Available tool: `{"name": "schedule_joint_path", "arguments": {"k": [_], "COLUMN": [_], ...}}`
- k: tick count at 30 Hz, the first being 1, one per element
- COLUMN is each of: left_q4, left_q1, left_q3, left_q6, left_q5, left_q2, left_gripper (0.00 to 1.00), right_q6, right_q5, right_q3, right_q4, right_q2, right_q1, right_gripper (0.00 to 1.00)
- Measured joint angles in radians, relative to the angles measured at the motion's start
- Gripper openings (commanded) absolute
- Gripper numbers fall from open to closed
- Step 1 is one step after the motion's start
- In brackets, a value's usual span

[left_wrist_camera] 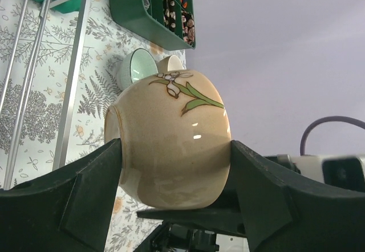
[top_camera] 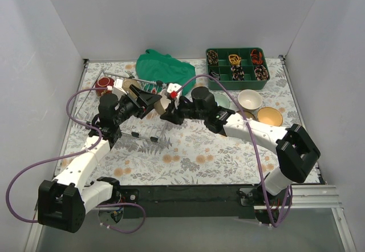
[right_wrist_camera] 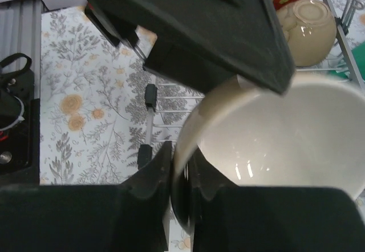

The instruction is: Unload the bowls from the dish rack

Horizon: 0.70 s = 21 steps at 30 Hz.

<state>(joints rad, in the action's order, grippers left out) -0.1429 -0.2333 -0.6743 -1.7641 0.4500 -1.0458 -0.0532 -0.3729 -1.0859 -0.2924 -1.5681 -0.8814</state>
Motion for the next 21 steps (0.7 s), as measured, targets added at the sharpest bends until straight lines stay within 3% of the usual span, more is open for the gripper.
{"name": "schedule_joint_path", "arguments": {"k": [3,7,8,10,11,14,21], "left_q4": [0.000,0.002,0.005,0.015,0.030,0.084,0.167], "left_q1": [-0.002,-0.005,-0.005,-0.007,-0.010,-0.027,-0.051], "left_q3": [0.014,0.024,0.024,0.021,0.014,-0.024,-0.105], "left_q6": [-0.008,0.002,0.008,0.033,0.053,0.158,0.488], "left_q5": [0.000,0.003,0.004,0.002,-0.005,-0.045,-0.283], "left_q2": [0.001,0.002,0.002,0.005,0.006,0.014,0.093], "left_gripper": [0.02,0.37,0.54,0.65,0.76,0.97,0.98], "right_q6": [-0.028,-0.046,-0.050,-0.059,-0.065,-0.092,-0.171], "right_q5": [0.011,0.020,0.024,0.036,0.047,0.101,0.361], "right_q3": [-0.011,-0.012,-0.012,-0.012,-0.012,-0.014,-0.014], "right_q4": [0.024,0.056,0.062,0.081,0.096,0.160,0.431], "right_q2": [0.000,0.002,0.003,0.010,0.016,0.042,0.079], "right_q1": [-0.018,-0.021,-0.023,-0.026,-0.029,-0.037,-0.006], "right_gripper": [0.01,0.01,0.01,0.01,0.01,0.01,0.01]}}
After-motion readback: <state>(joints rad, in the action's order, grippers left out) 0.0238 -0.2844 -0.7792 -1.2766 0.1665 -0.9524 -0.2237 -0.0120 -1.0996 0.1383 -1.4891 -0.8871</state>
